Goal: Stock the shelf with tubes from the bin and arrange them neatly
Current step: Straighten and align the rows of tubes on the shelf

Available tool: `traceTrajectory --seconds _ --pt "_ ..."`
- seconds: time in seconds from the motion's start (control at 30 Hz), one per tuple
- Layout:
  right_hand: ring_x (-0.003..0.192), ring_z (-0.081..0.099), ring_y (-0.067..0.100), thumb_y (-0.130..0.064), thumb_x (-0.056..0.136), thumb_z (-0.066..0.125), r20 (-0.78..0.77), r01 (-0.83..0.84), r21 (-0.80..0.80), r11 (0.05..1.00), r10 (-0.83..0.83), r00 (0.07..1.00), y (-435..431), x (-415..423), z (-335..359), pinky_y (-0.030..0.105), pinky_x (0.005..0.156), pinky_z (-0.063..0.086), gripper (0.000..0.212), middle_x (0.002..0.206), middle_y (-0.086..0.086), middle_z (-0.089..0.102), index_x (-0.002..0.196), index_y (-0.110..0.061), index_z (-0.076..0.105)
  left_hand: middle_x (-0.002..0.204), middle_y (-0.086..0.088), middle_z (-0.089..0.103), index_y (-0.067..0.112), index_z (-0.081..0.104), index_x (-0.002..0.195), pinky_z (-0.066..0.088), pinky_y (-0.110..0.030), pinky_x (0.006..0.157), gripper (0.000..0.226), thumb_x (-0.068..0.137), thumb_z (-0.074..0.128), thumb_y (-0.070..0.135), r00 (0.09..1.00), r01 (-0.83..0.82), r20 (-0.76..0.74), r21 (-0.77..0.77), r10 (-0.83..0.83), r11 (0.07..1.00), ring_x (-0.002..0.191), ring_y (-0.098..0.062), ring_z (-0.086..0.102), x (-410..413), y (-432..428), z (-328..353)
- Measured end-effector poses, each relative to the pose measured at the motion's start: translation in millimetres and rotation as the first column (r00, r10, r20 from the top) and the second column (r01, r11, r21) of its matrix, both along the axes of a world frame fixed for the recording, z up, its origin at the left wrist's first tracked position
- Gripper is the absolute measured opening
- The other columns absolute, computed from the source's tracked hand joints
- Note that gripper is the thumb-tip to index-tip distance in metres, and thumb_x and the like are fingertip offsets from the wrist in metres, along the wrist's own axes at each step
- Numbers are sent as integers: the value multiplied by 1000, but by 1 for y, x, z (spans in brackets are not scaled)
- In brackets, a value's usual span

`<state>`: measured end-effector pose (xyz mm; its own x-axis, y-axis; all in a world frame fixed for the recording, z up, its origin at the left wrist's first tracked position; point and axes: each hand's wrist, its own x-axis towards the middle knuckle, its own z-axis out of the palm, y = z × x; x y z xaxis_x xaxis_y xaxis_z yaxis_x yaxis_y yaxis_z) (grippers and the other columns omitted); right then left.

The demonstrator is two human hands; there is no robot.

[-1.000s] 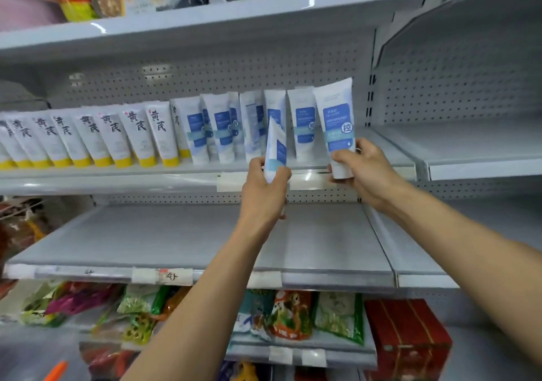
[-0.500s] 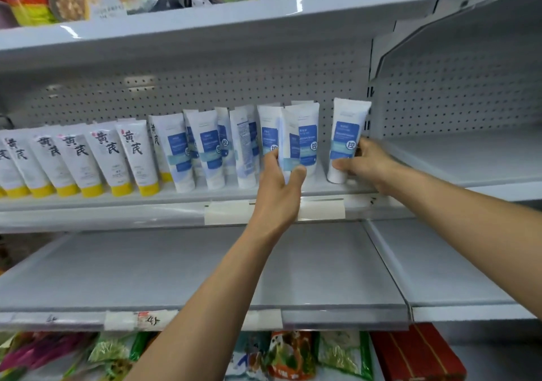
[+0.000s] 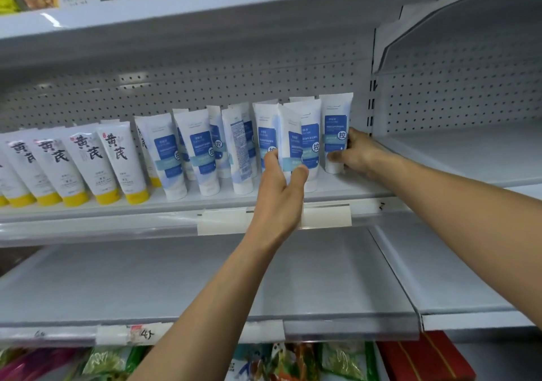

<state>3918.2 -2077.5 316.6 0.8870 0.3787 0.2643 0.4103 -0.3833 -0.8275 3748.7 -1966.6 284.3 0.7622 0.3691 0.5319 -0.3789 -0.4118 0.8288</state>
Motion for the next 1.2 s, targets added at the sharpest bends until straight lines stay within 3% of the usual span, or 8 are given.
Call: traceTrajectory --seconds 0.23,0.37,0.5,0.6,0.7,0.9,1.07,1.2 --pt "110 58 27 -18 86 69 -51 77 -64 995 -80 995 -13 -4 -4 40 94 49 61 131 11 53 137 -13 36 106 20 59 25 44 118 44 -1 68 21 98 47 28 999 -52 5 -9 52 999 90 10 57 -9 -13 5" --pt "112 55 26 -16 88 66 79 121 -20 992 -119 990 -32 -23 -3 35 93 47 49 126 11 53 131 -8 43 105 17 60 26 48 114 44 -3 67 17 97 47 27 999 -44 2 -33 44 998 86 11 57 -16 -23 9" --pt "87 61 16 -10 85 68 4 -296 90 951 297 955 -52 -64 5 20 66 46 22 95 4 67 106 -14 63 110 12 65 30 53 111 49 -20 84 15 98 47 28 999 -29 19 -97 31 995 97 0 62 -17 -32 17" --pt "87 62 11 -12 82 70 -87 -546 94 833 553 829 -57 -87 7 29 71 44 31 98 3 69 112 -16 65 112 7 66 28 54 113 51 -31 92 17 98 47 27 1000 -7 28 -120 11 993 102 -7 63 -12 -43 22" --pt "84 61 8 -9 84 68 -43 -601 124 790 609 792 -56 -93 9 29 69 42 32 95 -2 69 115 -12 63 119 -3 64 21 54 116 52 -37 96 18 99 47 22 999 31 30 -131 -27 991 108 -14 63 -8 -56 25" --pt "72 63 -4 -10 78 75 47 -423 196 885 423 905 -62 -78 7 11 52 43 37 93 -10 71 111 -20 63 122 8 56 22 48 130 45 -12 85 31 100 47 30 997 -57 40 -64 59 996 110 1 54 -8 -52 29" --pt "87 64 1 -16 76 78 4 -218 134 967 220 976 -65 -55 3 19 72 48 47 104 -8 67 118 -21 57 120 3 56 20 52 125 40 -6 77 30 95 55 19 970 -235 70 6 234 972 102 1 53 -9 -29 31" --pt "88 60 -2 -18 75 79 23 -201 75 977 200 980 -54 -49 0 14 64 42 48 99 -14 65 117 -24 56 119 4 56 26 55 117 40 -2 74 24 94 55 18 963 -267 71 98 261 959 96 6 53 -10 -16 38"
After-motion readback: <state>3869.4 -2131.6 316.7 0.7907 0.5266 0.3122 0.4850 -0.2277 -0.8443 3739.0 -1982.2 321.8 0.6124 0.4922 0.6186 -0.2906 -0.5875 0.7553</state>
